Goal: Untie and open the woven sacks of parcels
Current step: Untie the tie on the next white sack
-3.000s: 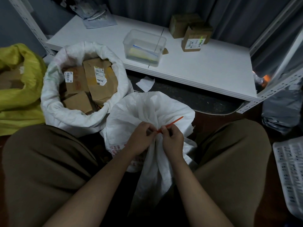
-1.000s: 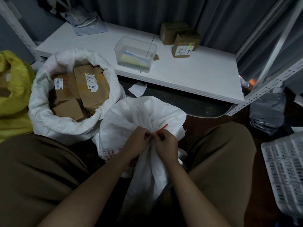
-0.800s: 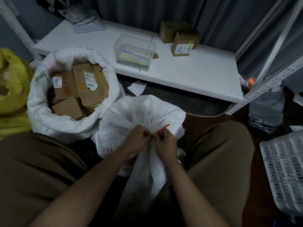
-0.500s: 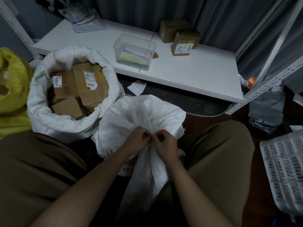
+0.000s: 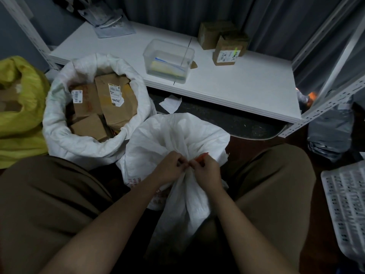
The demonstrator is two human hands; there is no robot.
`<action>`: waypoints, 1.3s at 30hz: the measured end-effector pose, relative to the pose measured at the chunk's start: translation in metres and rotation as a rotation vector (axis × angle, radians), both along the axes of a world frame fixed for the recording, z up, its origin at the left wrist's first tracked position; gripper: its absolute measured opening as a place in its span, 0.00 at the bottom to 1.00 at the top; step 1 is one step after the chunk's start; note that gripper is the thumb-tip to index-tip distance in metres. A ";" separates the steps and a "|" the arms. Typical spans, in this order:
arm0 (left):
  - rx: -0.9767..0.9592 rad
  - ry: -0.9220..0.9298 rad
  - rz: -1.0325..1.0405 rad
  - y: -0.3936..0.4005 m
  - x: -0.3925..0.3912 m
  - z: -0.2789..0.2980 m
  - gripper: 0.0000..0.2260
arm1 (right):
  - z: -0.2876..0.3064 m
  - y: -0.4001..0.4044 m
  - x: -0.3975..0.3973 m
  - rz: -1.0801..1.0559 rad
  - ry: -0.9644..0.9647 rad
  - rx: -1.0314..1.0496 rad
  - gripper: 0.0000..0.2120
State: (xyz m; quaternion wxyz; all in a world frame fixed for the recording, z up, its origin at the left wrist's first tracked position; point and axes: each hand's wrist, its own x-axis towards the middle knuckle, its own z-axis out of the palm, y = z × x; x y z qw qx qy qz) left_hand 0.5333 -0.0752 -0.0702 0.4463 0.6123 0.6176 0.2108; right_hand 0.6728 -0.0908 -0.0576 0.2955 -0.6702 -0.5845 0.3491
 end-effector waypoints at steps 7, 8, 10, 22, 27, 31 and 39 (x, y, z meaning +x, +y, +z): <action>0.187 0.179 -0.080 -0.006 0.001 0.010 0.09 | -0.002 0.004 -0.002 -0.230 0.272 -0.064 0.10; 0.199 0.195 -0.074 -0.006 0.002 0.010 0.09 | -0.003 0.004 -0.001 -0.245 0.299 -0.065 0.08; 0.212 0.147 -0.023 -0.006 0.005 0.010 0.08 | -0.003 0.005 0.000 -0.269 0.340 -0.071 0.07; -0.025 -0.276 0.273 -0.007 0.010 0.019 0.04 | -0.001 0.002 -0.002 -0.251 0.424 -0.034 0.08; -0.103 -0.336 0.300 -0.005 0.007 0.022 0.06 | 0.002 0.002 -0.004 -0.220 0.338 0.031 0.10; -0.164 -0.311 0.283 -0.002 0.006 0.026 0.11 | 0.001 0.000 -0.005 -0.186 0.294 0.058 0.08; -0.138 -0.297 0.316 -0.004 0.014 0.030 0.09 | 0.008 -0.006 -0.001 -0.058 0.164 0.153 0.06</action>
